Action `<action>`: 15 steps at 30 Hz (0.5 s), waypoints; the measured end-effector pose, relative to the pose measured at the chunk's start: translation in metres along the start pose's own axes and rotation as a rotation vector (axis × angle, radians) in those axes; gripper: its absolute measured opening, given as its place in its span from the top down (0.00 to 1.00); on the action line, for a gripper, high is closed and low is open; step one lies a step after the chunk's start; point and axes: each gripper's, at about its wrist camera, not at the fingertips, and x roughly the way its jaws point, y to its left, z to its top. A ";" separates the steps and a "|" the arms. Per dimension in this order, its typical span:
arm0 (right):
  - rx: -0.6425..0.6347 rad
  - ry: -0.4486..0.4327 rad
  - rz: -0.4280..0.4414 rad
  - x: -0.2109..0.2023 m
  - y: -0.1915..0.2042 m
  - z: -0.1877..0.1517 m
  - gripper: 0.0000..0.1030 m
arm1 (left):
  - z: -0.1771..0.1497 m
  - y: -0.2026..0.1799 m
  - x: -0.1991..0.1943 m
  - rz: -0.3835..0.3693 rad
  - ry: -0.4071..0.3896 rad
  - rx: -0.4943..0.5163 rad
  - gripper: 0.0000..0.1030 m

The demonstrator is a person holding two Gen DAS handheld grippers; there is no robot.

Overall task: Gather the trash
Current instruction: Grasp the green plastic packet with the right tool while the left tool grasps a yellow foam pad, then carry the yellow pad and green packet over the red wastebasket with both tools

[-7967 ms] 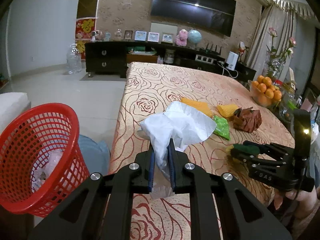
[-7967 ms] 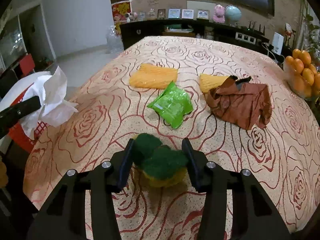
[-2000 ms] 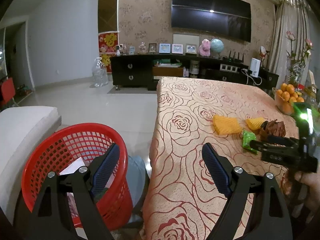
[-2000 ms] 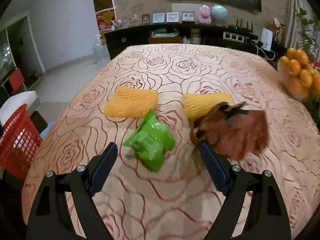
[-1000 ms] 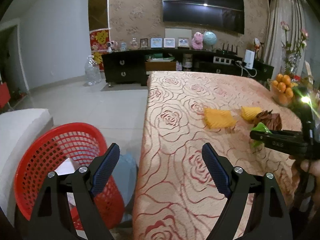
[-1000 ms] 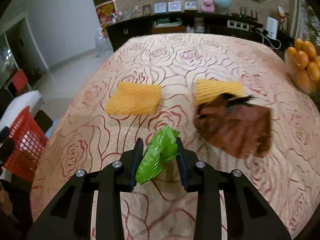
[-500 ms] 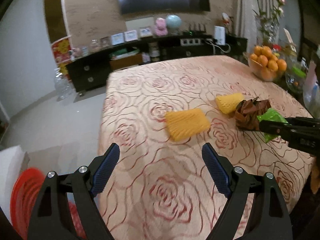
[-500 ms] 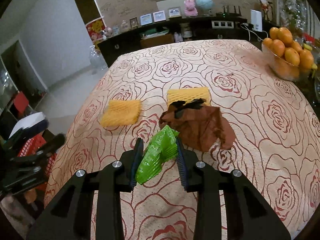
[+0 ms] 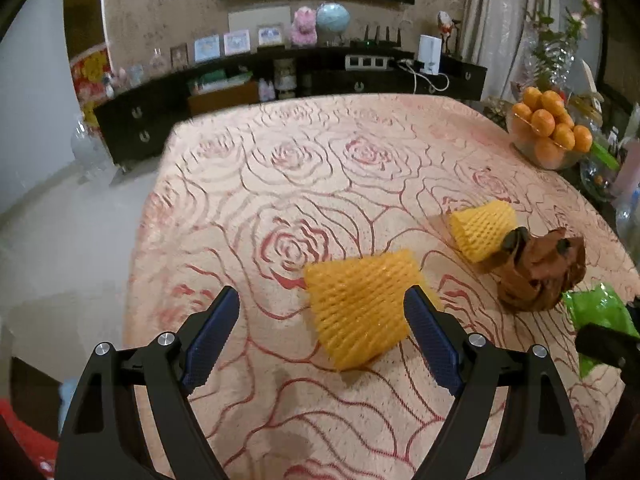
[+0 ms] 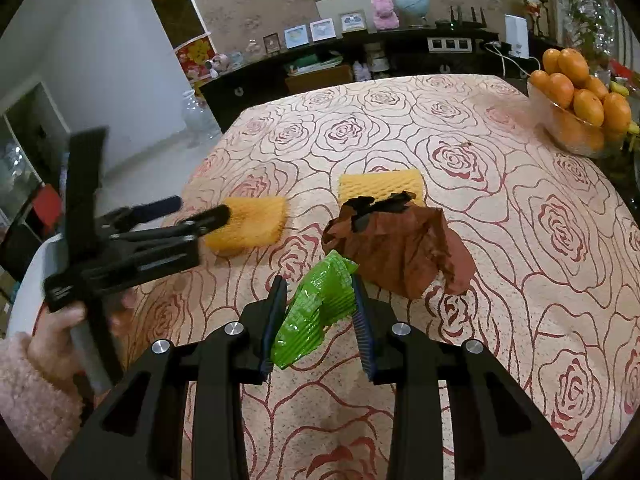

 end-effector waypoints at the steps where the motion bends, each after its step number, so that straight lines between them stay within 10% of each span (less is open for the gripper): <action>1: 0.001 0.001 0.002 0.000 0.000 0.000 0.69 | -0.002 0.001 0.005 -0.018 0.010 -0.017 0.21; 4: 0.005 0.012 0.004 0.003 -0.001 0.000 0.69 | -0.006 -0.002 0.014 -0.056 0.034 -0.032 0.23; 15: 0.023 0.011 0.005 0.002 -0.007 -0.001 0.69 | -0.012 -0.011 0.013 -0.101 0.031 -0.065 0.87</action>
